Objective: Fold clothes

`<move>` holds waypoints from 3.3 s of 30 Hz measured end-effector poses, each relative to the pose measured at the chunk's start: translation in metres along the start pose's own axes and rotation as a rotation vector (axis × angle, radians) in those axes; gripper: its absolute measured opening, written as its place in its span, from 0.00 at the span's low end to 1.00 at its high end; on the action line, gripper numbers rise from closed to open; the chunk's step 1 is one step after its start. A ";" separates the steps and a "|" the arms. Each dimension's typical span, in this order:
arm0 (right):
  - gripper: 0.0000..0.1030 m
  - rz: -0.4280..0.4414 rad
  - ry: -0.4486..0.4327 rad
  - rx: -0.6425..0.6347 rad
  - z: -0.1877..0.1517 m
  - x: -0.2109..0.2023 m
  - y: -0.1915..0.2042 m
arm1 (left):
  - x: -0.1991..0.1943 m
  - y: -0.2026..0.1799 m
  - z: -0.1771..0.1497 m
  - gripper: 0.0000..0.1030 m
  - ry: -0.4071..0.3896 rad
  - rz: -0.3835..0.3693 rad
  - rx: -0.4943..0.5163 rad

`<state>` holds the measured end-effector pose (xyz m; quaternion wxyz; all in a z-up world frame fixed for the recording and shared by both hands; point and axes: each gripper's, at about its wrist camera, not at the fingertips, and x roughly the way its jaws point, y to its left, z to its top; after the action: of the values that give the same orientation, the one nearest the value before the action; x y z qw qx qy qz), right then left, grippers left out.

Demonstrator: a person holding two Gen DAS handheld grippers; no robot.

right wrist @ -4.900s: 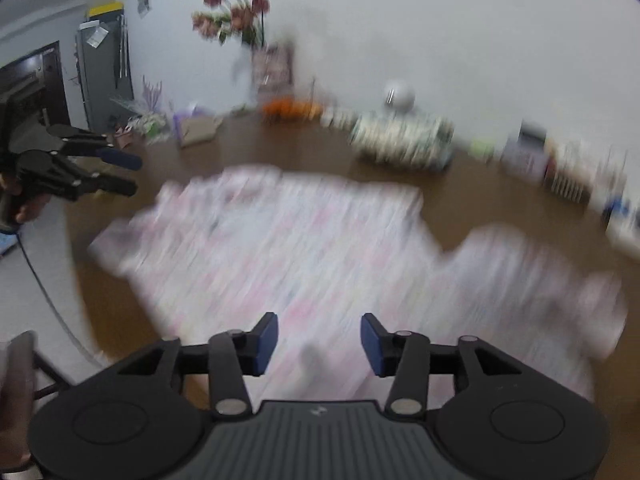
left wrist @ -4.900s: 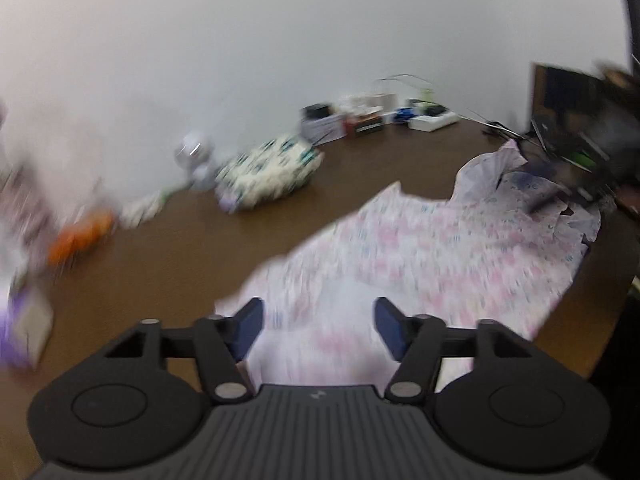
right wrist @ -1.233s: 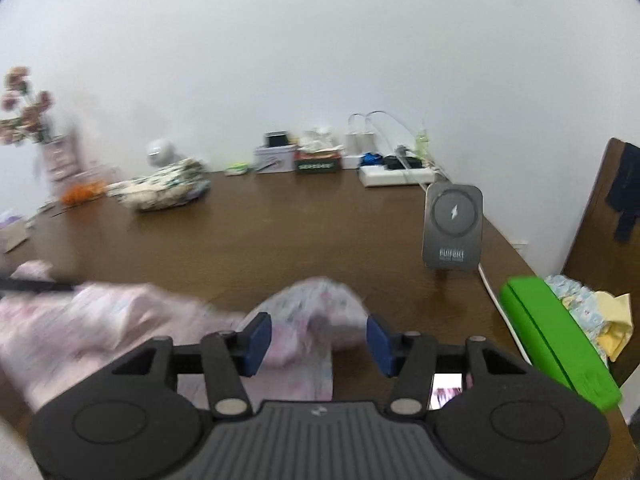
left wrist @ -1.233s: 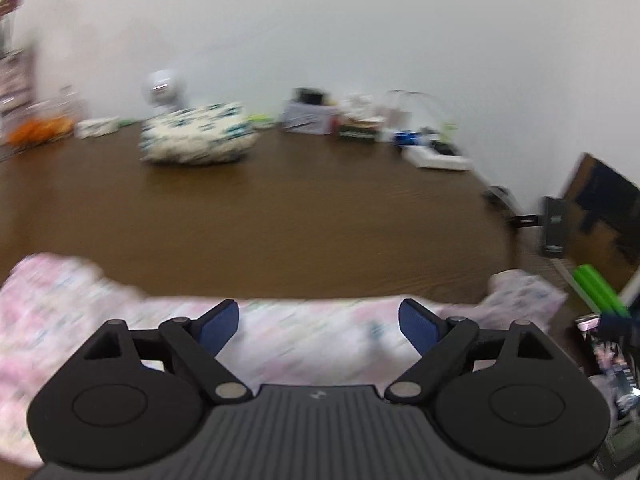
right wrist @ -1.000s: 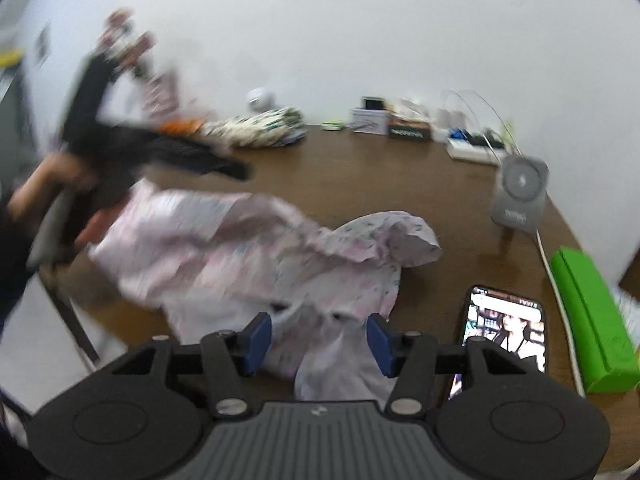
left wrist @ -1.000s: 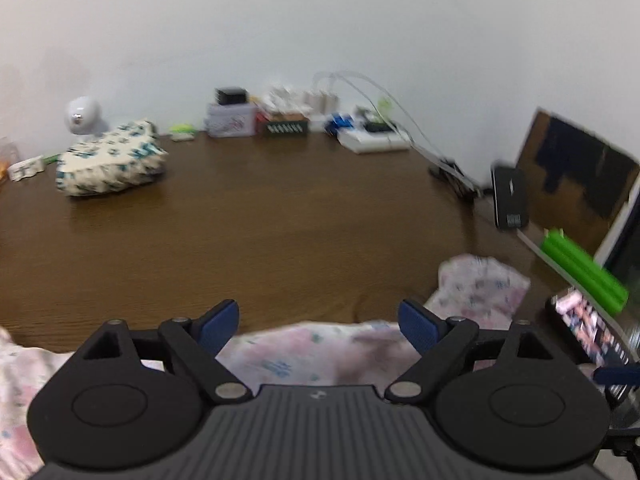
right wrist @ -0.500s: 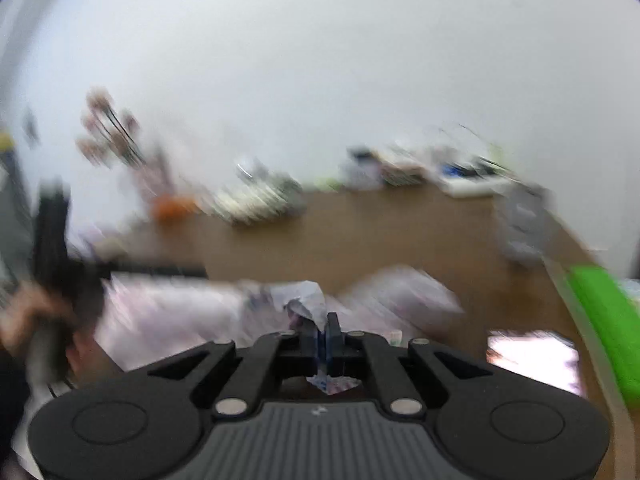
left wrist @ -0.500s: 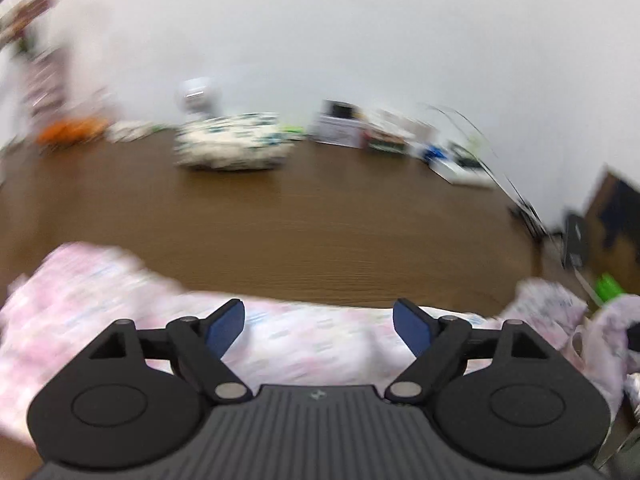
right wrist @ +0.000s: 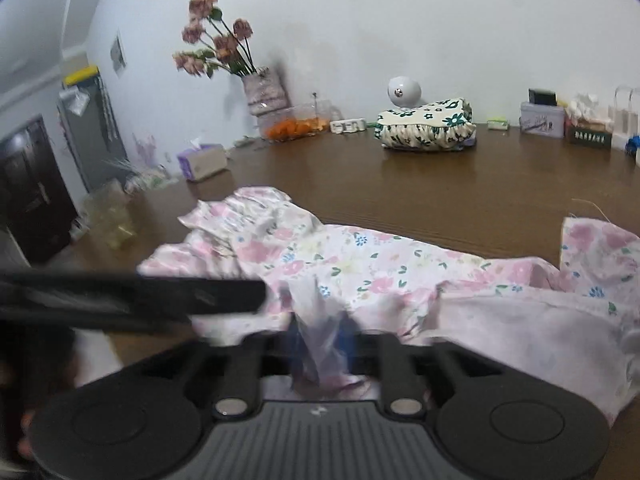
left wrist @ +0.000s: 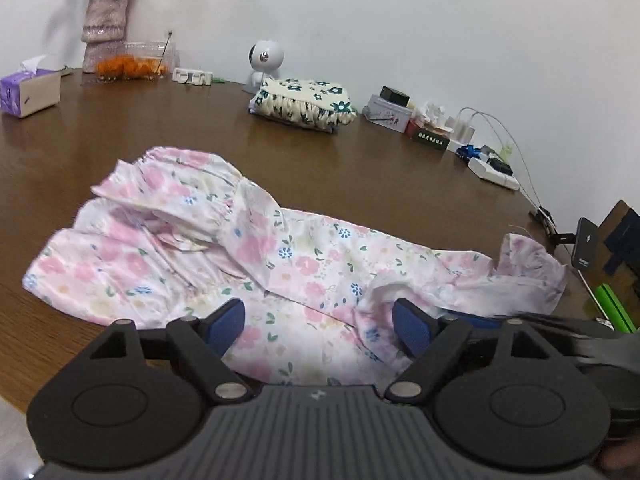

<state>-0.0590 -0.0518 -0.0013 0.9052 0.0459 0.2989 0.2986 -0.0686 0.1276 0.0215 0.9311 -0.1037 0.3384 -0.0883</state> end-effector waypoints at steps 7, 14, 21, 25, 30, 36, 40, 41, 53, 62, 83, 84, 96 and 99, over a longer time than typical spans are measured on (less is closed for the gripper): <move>0.58 -0.265 -0.272 0.053 -0.009 -0.111 -0.048 | 0.018 -0.022 -0.005 0.75 0.020 0.047 0.135; 0.46 -0.339 -0.084 0.327 -0.007 -0.079 -0.131 | 0.017 -0.015 -0.006 0.76 0.019 0.040 0.110; 0.14 -0.054 -0.215 0.112 0.033 -0.059 -0.072 | 0.005 0.020 0.004 0.75 -0.027 -0.095 -0.136; 0.10 -0.010 -0.135 -0.059 0.039 -0.017 -0.026 | -0.019 0.060 0.012 0.75 -0.138 -0.078 -0.374; 0.12 -0.025 0.054 -0.109 0.028 0.039 -0.008 | -0.030 0.062 0.017 0.75 -0.157 -0.033 -0.341; 0.44 0.023 0.043 -0.091 0.029 0.000 -0.012 | -0.025 0.054 0.021 0.76 -0.169 0.000 -0.304; 0.52 0.082 -0.072 -0.079 0.041 -0.062 -0.027 | -0.029 0.068 0.020 0.78 -0.193 0.051 -0.329; 0.52 0.096 -0.083 -0.075 0.046 -0.073 -0.031 | -0.031 0.073 0.020 0.78 -0.200 0.070 -0.335; 0.24 -0.031 -0.040 0.089 0.060 -0.048 -0.121 | -0.077 0.091 -0.001 0.79 -0.209 0.337 -0.367; 0.28 -0.091 0.094 -0.158 0.047 -0.010 -0.070 | -0.046 0.080 -0.004 0.80 -0.081 0.305 -0.318; 0.42 0.273 0.385 -0.498 0.130 0.173 -0.006 | -0.020 0.076 0.009 0.50 -0.029 0.258 -0.219; 0.33 0.266 0.376 -0.444 0.131 0.175 -0.011 | -0.015 0.077 0.015 0.37 -0.015 0.236 -0.203; 0.03 -0.344 0.242 0.060 0.097 0.061 -0.130 | 0.106 -0.023 0.107 0.07 0.046 -0.067 0.106; 0.03 -0.450 0.185 0.230 0.076 0.017 -0.173 | 0.137 -0.067 0.113 0.07 0.062 -0.126 0.190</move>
<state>0.0842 -0.1768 0.0072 0.9065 0.0534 0.4149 0.0570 0.1018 0.0459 0.0388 0.9184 -0.0334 0.3501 -0.1814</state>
